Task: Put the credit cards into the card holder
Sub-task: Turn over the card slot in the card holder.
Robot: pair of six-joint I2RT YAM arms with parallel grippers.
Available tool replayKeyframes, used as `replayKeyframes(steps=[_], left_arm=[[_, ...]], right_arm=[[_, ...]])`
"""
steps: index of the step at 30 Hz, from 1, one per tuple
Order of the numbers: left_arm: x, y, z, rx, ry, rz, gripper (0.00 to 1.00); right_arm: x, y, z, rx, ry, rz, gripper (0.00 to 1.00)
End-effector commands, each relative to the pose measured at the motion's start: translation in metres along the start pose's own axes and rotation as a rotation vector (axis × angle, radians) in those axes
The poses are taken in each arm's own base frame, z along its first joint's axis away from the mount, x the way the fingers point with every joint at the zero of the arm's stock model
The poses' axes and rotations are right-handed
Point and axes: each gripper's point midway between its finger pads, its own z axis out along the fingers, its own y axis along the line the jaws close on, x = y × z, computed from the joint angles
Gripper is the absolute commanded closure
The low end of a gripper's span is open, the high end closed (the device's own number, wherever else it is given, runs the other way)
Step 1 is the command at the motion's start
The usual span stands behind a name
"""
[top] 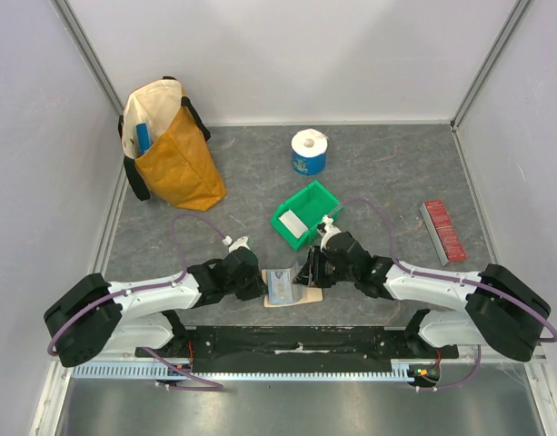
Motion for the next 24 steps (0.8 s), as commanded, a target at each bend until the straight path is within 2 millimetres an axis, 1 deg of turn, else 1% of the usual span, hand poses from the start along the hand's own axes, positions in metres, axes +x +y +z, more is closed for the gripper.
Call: replayKeyframes(steps=[1,3,6,13,18,19,21,24], left_arm=[[0.004,0.017,0.002,-0.065,0.015,0.045,0.98],[0.004,0.017,0.001,-0.065,0.015,0.045,0.98],[0.004,0.017,0.001,-0.065,0.015,0.047,0.98],[0.005,0.016,0.002,-0.063,0.017,0.05,0.98],[0.004,0.016,0.002,-0.065,0.015,0.05,0.98],[0.004,0.016,0.002,-0.066,0.015,0.047,0.98],[0.004,0.017,0.002,-0.065,0.017,0.05,0.98],[0.005,0.017,0.002,-0.068,0.019,0.05,0.98]], right_arm=[[-0.015,0.028,0.0,-0.076,-0.032,-0.025,0.65],[-0.014,0.028,0.001,-0.079,-0.026,-0.025,0.64],[-0.012,0.032,0.002,-0.09,-0.02,-0.032,0.59],[-0.009,0.034,0.005,-0.093,-0.011,-0.036,0.57],[-0.007,0.031,0.008,-0.079,0.0,-0.037,0.57],[-0.006,0.032,0.008,-0.081,0.002,-0.043,0.56],[-0.005,0.031,0.009,-0.074,0.006,-0.049,0.51],[-0.007,0.03,0.009,-0.063,0.002,-0.051,0.51]])
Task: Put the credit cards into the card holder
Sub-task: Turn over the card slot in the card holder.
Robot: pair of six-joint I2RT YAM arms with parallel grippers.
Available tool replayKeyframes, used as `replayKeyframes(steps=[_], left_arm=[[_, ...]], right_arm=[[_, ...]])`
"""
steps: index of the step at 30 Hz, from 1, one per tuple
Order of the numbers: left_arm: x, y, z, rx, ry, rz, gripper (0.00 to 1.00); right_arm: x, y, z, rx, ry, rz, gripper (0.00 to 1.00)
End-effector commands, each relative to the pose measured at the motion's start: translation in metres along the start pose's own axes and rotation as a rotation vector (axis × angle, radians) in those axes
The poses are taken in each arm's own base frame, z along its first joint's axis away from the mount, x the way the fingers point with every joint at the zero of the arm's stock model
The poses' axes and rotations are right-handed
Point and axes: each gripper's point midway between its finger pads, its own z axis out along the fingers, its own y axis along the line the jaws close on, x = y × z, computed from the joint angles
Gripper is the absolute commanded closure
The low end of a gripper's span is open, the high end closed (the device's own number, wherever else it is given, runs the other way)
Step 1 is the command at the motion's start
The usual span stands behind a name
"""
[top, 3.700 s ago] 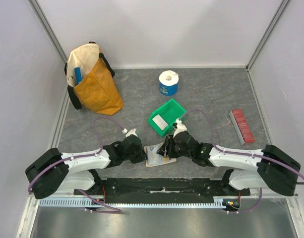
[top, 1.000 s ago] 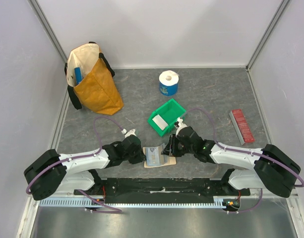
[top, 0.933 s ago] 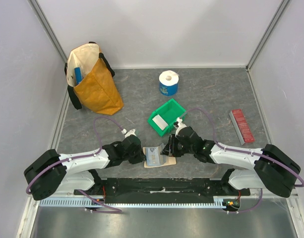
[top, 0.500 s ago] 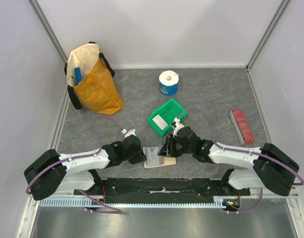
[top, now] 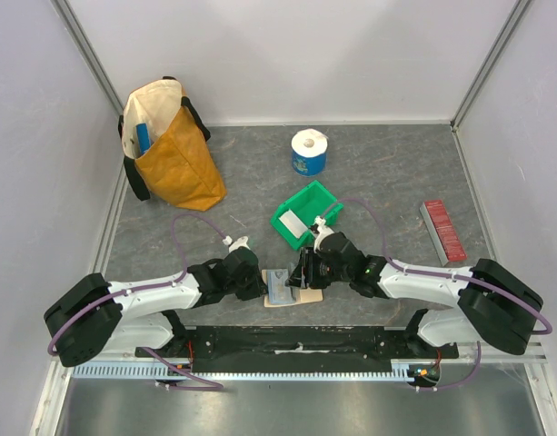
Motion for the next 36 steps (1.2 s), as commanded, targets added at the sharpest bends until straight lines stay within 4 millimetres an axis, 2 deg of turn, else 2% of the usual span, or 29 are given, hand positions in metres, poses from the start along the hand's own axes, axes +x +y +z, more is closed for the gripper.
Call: replayKeyframes(steps=[1,19,24,31,36], left_arm=[[0.004,0.016,0.001,-0.064,0.015,0.05,0.98],[0.004,0.016,0.001,-0.065,0.017,0.05,0.98],[0.002,0.014,-0.001,-0.06,0.012,0.051,0.98],[-0.004,0.004,-0.009,-0.029,-0.006,0.064,0.98],[-0.011,-0.01,-0.019,0.021,-0.024,0.071,0.98]], right_arm=[[-0.013,0.017,0.001,-0.033,-0.028,-0.03,0.51],[-0.015,-0.004,-0.005,0.071,-0.056,-0.035,0.51],[-0.022,-0.013,-0.014,0.129,-0.103,-0.047,0.51],[-0.023,-0.043,-0.034,0.29,-0.131,-0.063,0.48],[-0.039,-0.035,-0.048,0.296,-0.198,-0.073,0.45]])
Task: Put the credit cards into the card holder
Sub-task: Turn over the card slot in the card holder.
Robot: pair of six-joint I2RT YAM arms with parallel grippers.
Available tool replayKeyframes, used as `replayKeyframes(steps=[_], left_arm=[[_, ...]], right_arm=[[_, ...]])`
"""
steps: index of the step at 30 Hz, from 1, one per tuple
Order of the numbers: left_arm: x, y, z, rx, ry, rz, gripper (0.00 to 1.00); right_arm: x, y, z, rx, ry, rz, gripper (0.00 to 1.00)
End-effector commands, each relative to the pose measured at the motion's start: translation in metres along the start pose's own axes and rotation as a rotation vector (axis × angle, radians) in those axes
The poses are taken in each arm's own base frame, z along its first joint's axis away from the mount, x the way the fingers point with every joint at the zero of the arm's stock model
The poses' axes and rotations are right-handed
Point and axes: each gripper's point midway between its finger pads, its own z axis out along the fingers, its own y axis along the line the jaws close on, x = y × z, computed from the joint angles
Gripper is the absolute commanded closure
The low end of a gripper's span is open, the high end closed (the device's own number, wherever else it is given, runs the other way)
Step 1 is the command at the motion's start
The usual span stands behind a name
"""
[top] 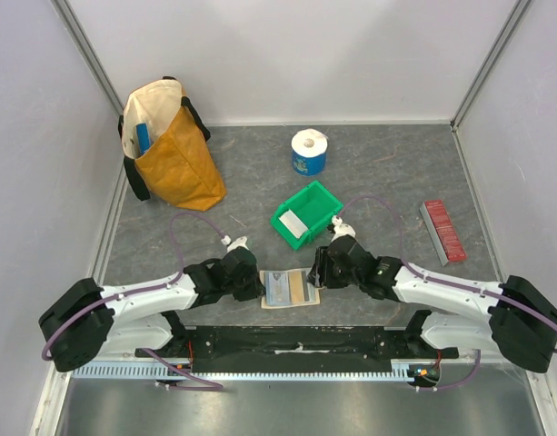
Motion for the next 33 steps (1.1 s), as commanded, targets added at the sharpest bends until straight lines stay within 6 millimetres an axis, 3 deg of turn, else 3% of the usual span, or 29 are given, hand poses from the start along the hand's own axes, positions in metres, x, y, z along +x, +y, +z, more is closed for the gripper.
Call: replayKeyframes(steps=[1,5,13,17,24,29,33], left_arm=[[-0.014,-0.015,-0.013,0.041,-0.04,0.047,0.98],[-0.019,-0.021,-0.02,0.055,-0.054,0.053,0.98],[-0.019,-0.023,-0.023,0.06,-0.05,0.05,0.98],[-0.023,-0.026,-0.027,0.062,-0.064,0.037,0.98],[-0.027,-0.03,-0.031,0.066,-0.078,0.021,0.98],[-0.025,-0.03,-0.029,0.066,-0.07,0.012,0.98],[-0.025,-0.03,-0.029,0.069,-0.07,0.009,0.98]], right_arm=[[-0.034,0.01,-0.019,0.011,-0.118,-0.011,0.45],[-0.049,0.021,-0.026,-0.015,-0.164,-0.005,0.44],[-0.099,0.043,-0.029,-0.044,-0.222,-0.055,0.41],[-0.111,0.068,-0.026,-0.121,-0.18,-0.137,0.39],[-0.065,0.093,0.0,-0.256,-0.048,-0.097,0.39],[-0.016,0.105,0.017,-0.23,0.028,-0.113,0.39],[0.0,0.103,0.026,-0.2,0.039,-0.099,0.4]])
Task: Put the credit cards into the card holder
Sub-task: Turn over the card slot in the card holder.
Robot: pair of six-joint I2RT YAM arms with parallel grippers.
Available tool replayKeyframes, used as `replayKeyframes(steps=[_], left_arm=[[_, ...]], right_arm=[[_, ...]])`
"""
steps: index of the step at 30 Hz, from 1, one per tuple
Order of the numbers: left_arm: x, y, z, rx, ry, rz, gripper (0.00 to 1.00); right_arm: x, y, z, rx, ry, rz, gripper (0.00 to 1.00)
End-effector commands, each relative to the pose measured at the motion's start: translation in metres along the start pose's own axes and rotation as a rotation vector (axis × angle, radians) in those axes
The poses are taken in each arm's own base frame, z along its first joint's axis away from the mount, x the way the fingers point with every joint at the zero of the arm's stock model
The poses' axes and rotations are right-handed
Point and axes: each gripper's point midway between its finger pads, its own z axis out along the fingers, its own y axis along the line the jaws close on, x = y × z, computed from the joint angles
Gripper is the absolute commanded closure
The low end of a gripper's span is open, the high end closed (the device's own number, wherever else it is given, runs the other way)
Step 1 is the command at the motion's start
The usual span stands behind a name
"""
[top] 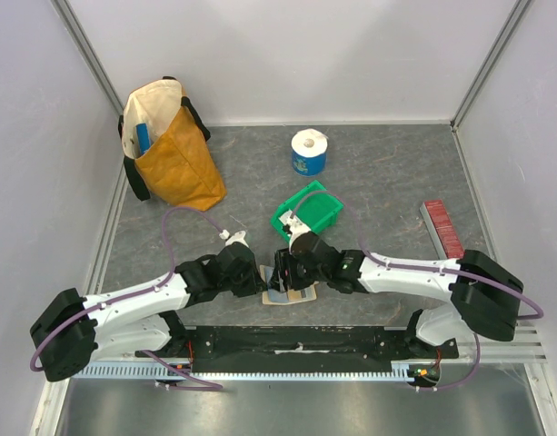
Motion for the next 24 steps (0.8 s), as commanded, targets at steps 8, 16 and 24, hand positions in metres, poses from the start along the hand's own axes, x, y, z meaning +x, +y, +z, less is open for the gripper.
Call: replayKeyframes(steps=[8,16,24], left_arm=[[-0.013,-0.013,-0.004,0.031,-0.046,-0.011,0.98],[-0.015,-0.015,-0.005,0.036,-0.05,-0.01,0.98],[-0.012,-0.011,-0.003,0.028,-0.046,-0.005,0.98]], right_arm=[[0.013,0.003,0.022,0.055,-0.006,0.006,0.41],[0.017,-0.005,0.027,0.098,0.0,-0.007,0.49],[0.009,-0.011,0.017,0.137,-0.026,-0.026,0.56]])
